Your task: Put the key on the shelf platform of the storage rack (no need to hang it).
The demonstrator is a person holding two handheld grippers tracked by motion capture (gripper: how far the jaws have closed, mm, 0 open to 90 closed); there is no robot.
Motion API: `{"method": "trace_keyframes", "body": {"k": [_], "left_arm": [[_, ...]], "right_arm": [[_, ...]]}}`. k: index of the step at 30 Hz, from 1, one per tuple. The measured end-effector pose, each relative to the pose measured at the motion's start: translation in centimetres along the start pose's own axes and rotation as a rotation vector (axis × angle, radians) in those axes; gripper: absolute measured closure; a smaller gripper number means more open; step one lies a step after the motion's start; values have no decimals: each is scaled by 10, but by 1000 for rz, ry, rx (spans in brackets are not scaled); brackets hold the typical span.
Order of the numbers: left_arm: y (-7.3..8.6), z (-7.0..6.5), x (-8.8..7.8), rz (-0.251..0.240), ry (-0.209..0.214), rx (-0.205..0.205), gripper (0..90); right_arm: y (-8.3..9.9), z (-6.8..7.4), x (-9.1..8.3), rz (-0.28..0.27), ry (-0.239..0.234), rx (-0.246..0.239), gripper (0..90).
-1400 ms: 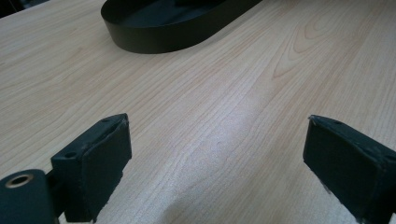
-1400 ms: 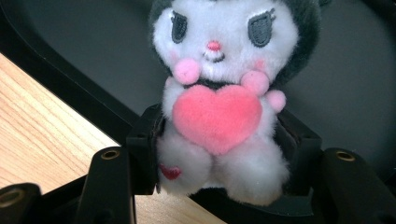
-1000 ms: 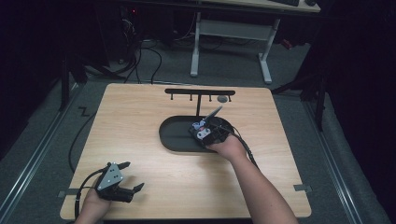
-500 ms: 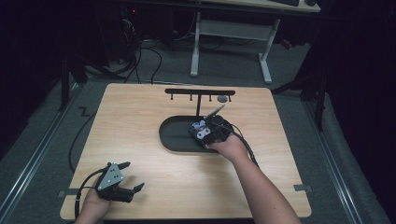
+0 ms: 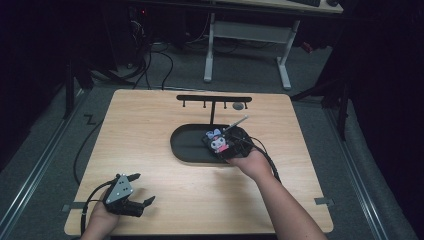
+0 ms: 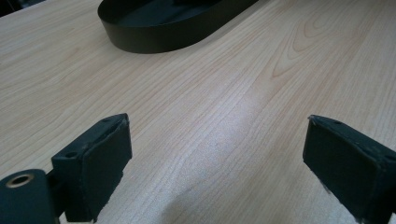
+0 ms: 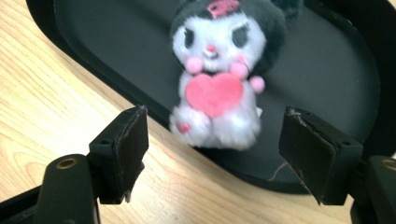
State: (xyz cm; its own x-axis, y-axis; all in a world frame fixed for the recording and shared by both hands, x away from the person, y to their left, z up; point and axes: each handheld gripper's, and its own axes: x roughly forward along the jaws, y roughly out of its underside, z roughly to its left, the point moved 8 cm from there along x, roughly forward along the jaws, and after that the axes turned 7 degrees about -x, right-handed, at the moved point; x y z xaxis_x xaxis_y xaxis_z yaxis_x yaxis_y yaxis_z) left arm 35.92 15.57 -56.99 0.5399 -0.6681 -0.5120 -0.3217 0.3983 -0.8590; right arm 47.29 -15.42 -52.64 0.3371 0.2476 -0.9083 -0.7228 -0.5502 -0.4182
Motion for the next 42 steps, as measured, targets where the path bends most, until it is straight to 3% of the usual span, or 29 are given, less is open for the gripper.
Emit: {"method": "trace_keyframes", "body": {"k": [5, 9, 23, 30, 39, 40, 41, 42], "left_arm": [[0, 0, 0, 4, -1, 1, 85], [1, 0, 1, 12, -2, 2, 85], [3, -1, 2, 17, -4, 6, 85], [3, -2, 2, 19, -3, 9, 85], [2, -3, 1, 21, -2, 13, 85], [2, -4, 2, 21, 0, 16, 85], [2, -4, 2, 21, 0, 16, 85], [1, -5, 2, 19, 2, 17, 84]], "right_arm": [[11, -4, -2, -30, -1, 20, 244], [23, -5, -5, -86, -12, 41, 246], [54, 1, -11, -232, 4, 13, 264], [80, 4, -19, -334, 53, 10, 258], [111, 11, -22, -414, 70, 26, 224], [122, 15, -24, -449, 95, 33, 219], [122, 15, -24, -449, 95, 33, 219], [137, 21, -27, -527, 143, 36, 227]]}}
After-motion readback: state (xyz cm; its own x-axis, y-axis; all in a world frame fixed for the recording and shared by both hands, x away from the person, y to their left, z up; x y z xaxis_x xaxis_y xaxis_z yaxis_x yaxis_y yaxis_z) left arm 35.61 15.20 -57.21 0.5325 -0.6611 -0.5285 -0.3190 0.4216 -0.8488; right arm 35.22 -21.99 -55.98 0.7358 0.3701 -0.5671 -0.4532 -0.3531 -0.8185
